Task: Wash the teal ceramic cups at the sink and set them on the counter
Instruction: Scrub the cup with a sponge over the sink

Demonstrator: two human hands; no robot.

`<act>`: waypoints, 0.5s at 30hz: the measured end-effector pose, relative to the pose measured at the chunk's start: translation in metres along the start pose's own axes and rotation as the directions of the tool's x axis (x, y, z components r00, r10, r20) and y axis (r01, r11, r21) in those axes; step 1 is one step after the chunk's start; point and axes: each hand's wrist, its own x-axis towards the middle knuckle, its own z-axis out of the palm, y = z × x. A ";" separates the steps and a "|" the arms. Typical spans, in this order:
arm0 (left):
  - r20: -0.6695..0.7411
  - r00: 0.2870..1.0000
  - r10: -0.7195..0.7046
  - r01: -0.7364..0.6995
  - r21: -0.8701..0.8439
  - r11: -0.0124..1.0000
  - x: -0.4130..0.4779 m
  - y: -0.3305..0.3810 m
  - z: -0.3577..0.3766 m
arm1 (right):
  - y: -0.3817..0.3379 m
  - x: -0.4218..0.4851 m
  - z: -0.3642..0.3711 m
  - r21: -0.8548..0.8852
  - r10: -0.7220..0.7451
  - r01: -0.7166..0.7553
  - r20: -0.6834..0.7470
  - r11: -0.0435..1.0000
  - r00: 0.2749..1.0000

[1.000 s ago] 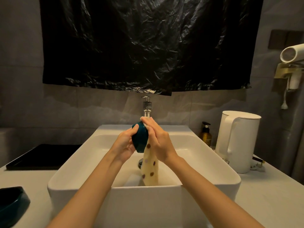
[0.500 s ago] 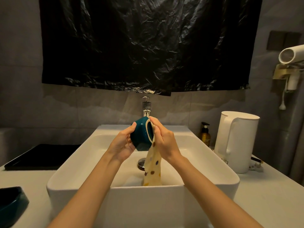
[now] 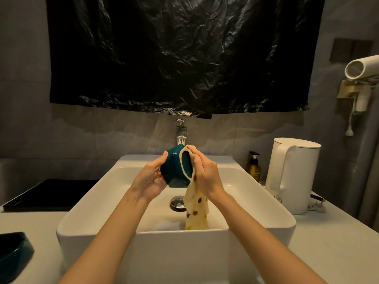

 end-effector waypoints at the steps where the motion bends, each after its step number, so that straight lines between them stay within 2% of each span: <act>1: 0.000 1.000 0.001 -0.001 -0.021 1.000 0.000 0.000 0.000 | 0.000 0.000 0.000 0.001 0.006 -0.006 0.001 1.000 1.000; 10: -0.002 1.000 0.009 -0.009 -0.217 0.976 0.005 0.005 -0.008 | -0.001 -0.001 0.001 0.075 0.080 -0.080 0.006 0.994 0.997; 15: -0.048 0.998 0.042 -0.055 -0.323 0.945 0.011 0.008 -0.016 | -0.002 -0.004 0.004 0.044 0.089 -0.092 0.048 0.995 0.995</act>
